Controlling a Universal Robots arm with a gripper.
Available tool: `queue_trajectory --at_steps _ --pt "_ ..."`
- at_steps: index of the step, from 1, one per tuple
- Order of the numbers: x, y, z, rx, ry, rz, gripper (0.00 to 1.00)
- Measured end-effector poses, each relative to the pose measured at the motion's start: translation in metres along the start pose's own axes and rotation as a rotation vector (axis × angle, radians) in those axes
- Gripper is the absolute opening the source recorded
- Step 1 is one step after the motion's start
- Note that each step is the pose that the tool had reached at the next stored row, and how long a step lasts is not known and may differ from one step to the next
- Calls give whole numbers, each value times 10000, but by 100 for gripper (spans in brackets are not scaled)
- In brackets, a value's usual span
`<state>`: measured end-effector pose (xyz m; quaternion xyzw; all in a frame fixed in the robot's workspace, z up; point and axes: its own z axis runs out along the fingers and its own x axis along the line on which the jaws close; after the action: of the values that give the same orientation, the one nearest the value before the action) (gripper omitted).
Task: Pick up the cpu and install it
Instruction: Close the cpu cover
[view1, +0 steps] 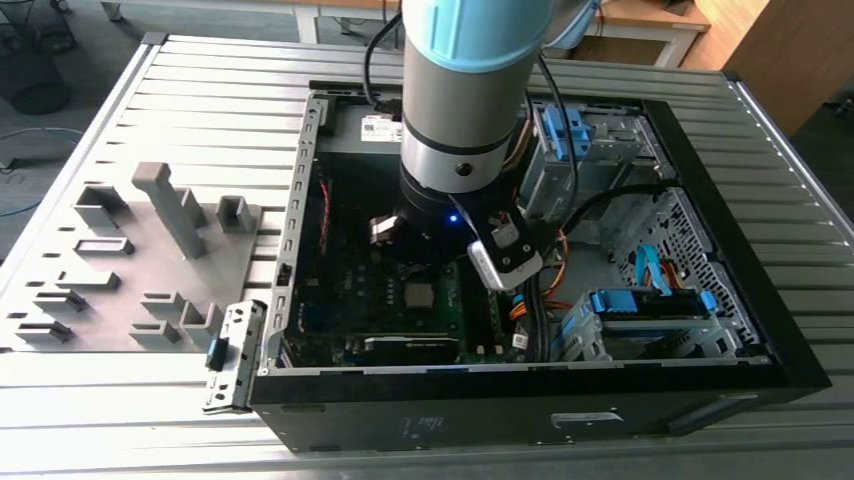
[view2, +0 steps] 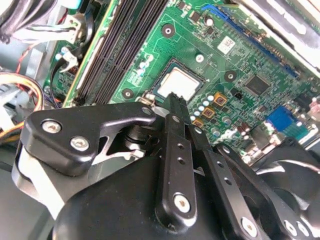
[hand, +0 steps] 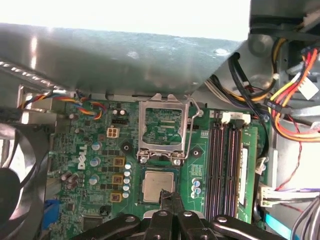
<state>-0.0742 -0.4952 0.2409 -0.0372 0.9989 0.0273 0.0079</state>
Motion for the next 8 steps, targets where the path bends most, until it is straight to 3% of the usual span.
queue_trajectory --at_steps 8 --pt "-4 -1 0 -4 11 -211 10"
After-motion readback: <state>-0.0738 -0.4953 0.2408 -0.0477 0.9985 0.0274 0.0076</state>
